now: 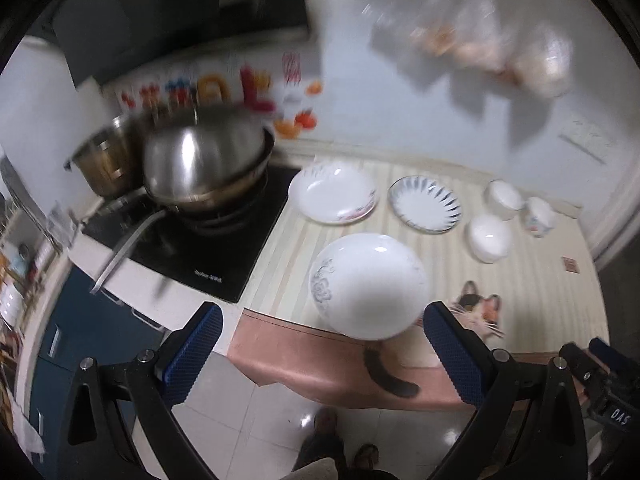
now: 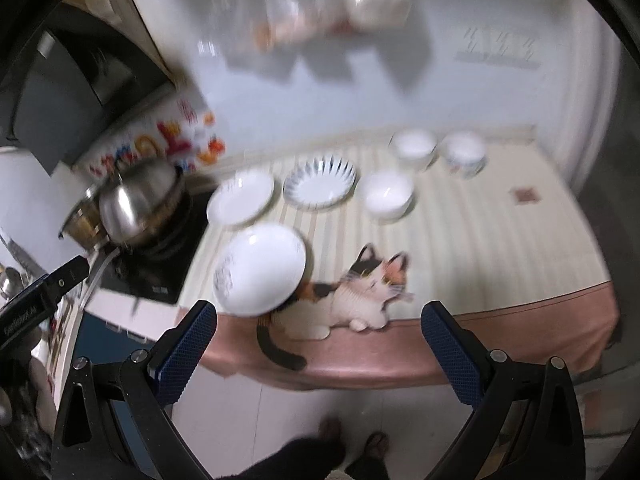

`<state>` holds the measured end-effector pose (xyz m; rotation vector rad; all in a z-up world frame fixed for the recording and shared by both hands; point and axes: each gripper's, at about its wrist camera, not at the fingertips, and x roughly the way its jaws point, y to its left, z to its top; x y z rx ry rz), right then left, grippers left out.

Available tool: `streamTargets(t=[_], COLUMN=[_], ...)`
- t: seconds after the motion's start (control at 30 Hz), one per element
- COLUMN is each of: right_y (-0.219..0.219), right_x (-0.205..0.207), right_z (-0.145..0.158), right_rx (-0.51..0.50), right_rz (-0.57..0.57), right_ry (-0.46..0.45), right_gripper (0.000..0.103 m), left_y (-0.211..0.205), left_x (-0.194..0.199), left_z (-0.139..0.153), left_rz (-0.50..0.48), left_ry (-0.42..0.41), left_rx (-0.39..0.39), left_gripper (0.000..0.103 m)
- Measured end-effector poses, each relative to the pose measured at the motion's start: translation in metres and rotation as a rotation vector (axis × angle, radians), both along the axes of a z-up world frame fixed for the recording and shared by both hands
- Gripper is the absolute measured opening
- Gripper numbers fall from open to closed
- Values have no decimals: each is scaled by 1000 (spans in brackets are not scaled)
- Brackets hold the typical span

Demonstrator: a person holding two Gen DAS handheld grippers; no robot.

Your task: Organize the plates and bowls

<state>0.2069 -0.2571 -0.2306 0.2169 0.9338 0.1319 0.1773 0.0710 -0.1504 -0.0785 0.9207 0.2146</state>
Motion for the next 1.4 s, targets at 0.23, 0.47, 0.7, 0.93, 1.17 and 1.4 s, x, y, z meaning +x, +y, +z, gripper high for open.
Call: streamTargets(t=[0.23,0.47,0.7,0.93,1.17,1.4], right_y=[32,67,90,92,104,107], right_x=[113,194,239,258,269,282], right_z=[-122,-209,-257,-284,-287,-291], right_rx=[49,81,55,92,75,119], right_rz=[51,54,44,27,49,42], right_ry=[201,335,421,509,525,541], right_gripper=[103,102,93,76,63,21], left_y=[39,61,75,73,72,60], left_x=[94,167,200,211,216,218], left_z=[-95,-185,-230,-246,-251,-249], left_rz=[-62,-176,-251,-291,-312,-336], left_ry=[181,360,465,502,531,527], left_rx=[3,-34,-84,-157,-162,-159], left_gripper=[103,103,100,90,62,41])
